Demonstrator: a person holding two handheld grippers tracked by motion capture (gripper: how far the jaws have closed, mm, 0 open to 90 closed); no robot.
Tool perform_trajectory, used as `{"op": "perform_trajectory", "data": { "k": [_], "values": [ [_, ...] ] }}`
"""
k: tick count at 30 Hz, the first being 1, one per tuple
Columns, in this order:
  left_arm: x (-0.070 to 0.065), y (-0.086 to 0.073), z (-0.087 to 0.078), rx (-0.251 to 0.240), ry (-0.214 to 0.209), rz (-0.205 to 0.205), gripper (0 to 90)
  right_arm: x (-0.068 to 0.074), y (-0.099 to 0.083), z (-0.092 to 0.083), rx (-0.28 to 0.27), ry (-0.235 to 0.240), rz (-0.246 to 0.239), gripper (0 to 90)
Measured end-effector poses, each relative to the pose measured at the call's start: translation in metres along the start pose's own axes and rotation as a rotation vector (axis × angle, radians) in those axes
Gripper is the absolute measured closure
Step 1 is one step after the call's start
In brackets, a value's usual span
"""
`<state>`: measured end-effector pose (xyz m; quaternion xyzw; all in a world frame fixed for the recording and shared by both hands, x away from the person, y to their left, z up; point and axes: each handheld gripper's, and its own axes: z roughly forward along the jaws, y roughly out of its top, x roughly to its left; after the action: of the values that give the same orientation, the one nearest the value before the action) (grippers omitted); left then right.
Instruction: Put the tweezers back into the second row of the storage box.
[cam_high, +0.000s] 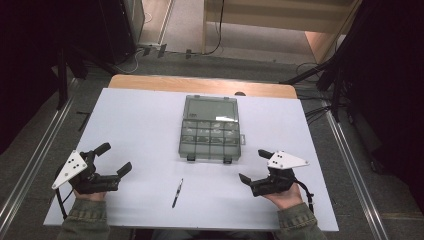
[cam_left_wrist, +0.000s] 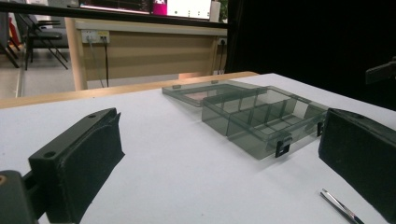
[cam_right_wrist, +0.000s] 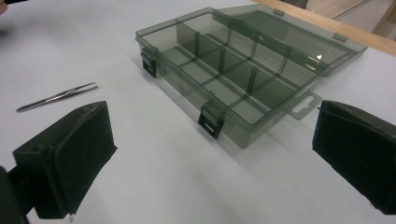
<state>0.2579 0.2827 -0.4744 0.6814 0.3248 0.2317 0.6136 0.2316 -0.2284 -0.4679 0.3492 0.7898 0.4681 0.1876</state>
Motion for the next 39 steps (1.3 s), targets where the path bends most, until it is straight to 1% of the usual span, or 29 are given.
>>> {"op": "perform_trajectory", "data": {
  "k": [10, 11, 15, 18, 23, 26, 30, 35, 39],
  "values": [
    [0.0, 0.0, 0.0, 0.0, -0.001, 0.0, 0.0, 0.008, 0.009, 0.011, 0.033, 0.036, -0.031, 0.0],
    [0.0, 0.0, 0.0, 0.0, -0.001, 0.0, 0.0, 0.009, 0.01, 0.012, 0.037, 0.039, -0.028, 0.0],
    [0.0, 0.0, 0.0, -0.002, -0.001, 0.0, 0.0, 0.012, 0.014, 0.017, 0.064, 0.066, -0.049, 0.0],
    [0.0, 0.0, 0.0, -0.001, -0.002, -0.001, 0.0, 0.016, 0.017, 0.02, 0.084, 0.074, -0.076, 0.0],
    [0.0, 0.0, 0.0, -0.001, -0.003, -0.001, 0.0, 0.02, 0.022, 0.025, 0.095, 0.091, -0.081, 0.0],
    [0.0, 0.0, 0.0, -0.001, -0.004, -0.001, 0.0, 0.023, 0.023, 0.029, 0.108, 0.103, -0.094, 0.0],
    [0.0, 0.0, 0.0, -0.001, -0.003, -0.001, 0.0, 0.029, 0.027, 0.035, 0.126, 0.116, -0.125, 0.0],
    [0.0, 0.0, 0.0, -0.002, -0.003, -0.002, 0.0, 0.034, 0.033, 0.041, 0.14, 0.139, -0.142, 0.0],
    [0.0, 0.0, 0.0, -0.003, -0.003, -0.003, 0.0, 0.04, 0.039, 0.048, 0.149, 0.155, -0.164, 0.0]
  ]
}}
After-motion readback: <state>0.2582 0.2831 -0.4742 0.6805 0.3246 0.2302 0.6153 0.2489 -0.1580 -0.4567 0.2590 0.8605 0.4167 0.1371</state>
